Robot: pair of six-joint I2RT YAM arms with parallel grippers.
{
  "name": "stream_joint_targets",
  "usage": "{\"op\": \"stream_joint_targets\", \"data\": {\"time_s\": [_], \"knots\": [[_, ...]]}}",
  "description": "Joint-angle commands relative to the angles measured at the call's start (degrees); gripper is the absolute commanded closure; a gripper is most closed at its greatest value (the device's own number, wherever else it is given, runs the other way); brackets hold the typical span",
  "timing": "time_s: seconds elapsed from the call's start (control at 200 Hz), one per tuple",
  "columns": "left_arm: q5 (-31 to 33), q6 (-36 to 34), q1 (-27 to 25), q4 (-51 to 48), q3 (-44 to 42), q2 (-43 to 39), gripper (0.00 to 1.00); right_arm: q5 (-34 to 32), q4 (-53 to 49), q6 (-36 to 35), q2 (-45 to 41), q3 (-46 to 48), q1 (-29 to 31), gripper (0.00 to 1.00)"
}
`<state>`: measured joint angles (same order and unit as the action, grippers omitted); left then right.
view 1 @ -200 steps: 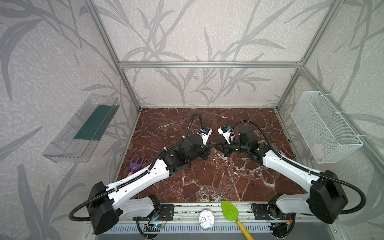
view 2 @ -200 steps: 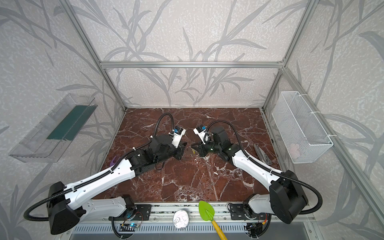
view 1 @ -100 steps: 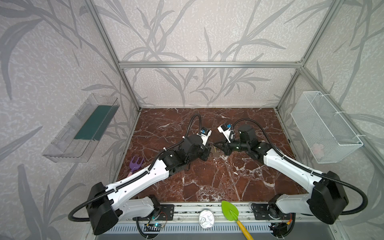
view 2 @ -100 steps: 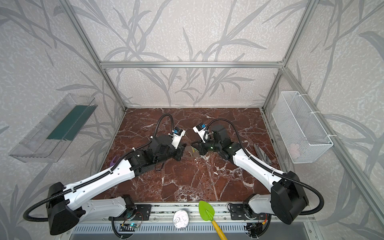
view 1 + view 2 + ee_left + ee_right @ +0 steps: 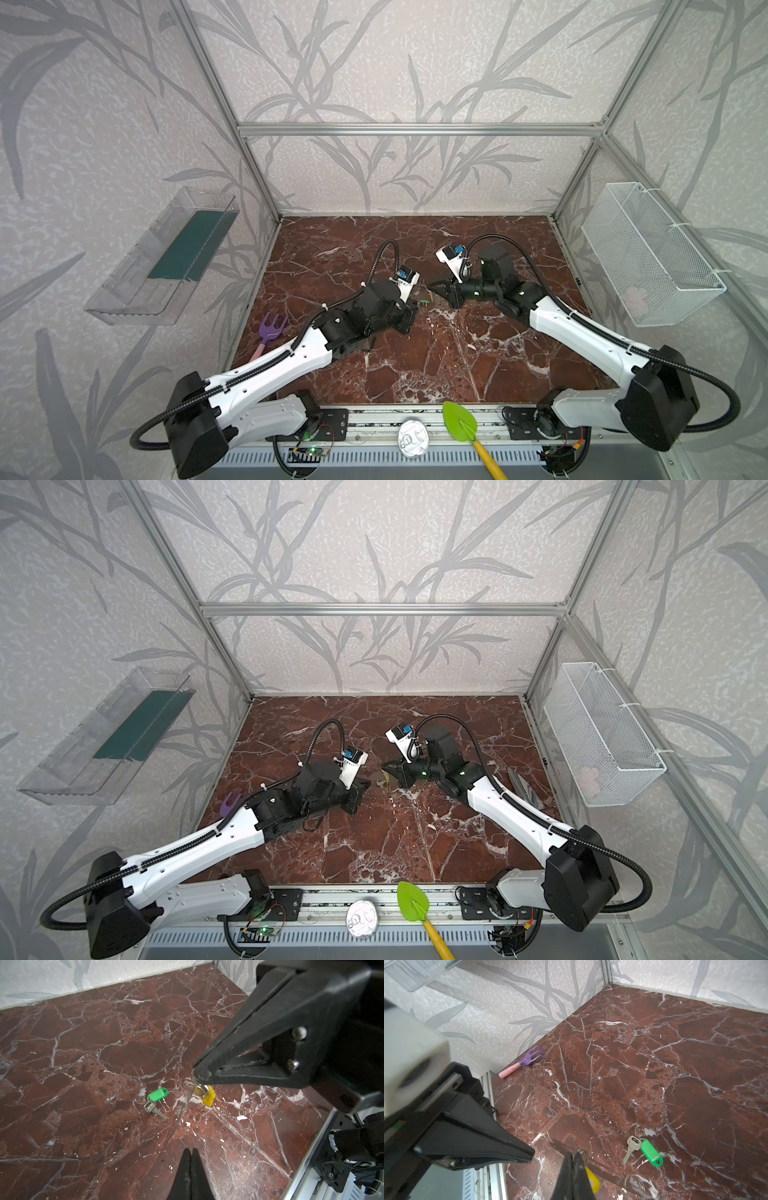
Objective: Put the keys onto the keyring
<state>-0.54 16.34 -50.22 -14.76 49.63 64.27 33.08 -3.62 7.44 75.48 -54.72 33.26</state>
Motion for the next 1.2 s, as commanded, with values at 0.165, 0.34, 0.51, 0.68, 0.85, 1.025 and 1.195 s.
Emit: {"op": "stream_joint_targets", "data": {"time_s": [0.165,0.34,0.51,0.68,0.85,1.025,1.195], "knots": [[2.64,0.44,-0.23,0.95,-0.72,-2.39,0.93,0.60,-1.48,-0.92,-2.73,-2.85,-0.30,1.00],[0.06,-1.91,-0.28,1.22,-0.68,-5.06,0.81,0.67,-2.01,-1.16,-3.40,-2.85,-0.29,1.00],[-4.88,-3.63,-0.23,3.31,-1.16,-5.56,0.77,0.76,-2.19,-1.24,-3.76,-2.85,-0.25,1.00],[-2.76,-5.55,-0.19,4.09,-0.51,-4.28,0.76,1.09,-2.36,-1.24,-3.94,-2.88,-0.29,1.00],[1.96,-9.02,-0.15,4.97,0.08,-4.50,0.74,1.45,-2.52,-1.25,-4.29,-2.85,-0.19,1.00],[0.83,-12.77,-0.06,4.09,1.58,-4.52,0.72,1.55,-2.61,-1.24,-4.86,-2.81,-0.21,1.00],[-1.52,-15.25,0.10,2.86,2.68,-3.50,0.71,1.74,-2.63,-1.24,-4.90,-2.77,-0.21,1.00]]}}
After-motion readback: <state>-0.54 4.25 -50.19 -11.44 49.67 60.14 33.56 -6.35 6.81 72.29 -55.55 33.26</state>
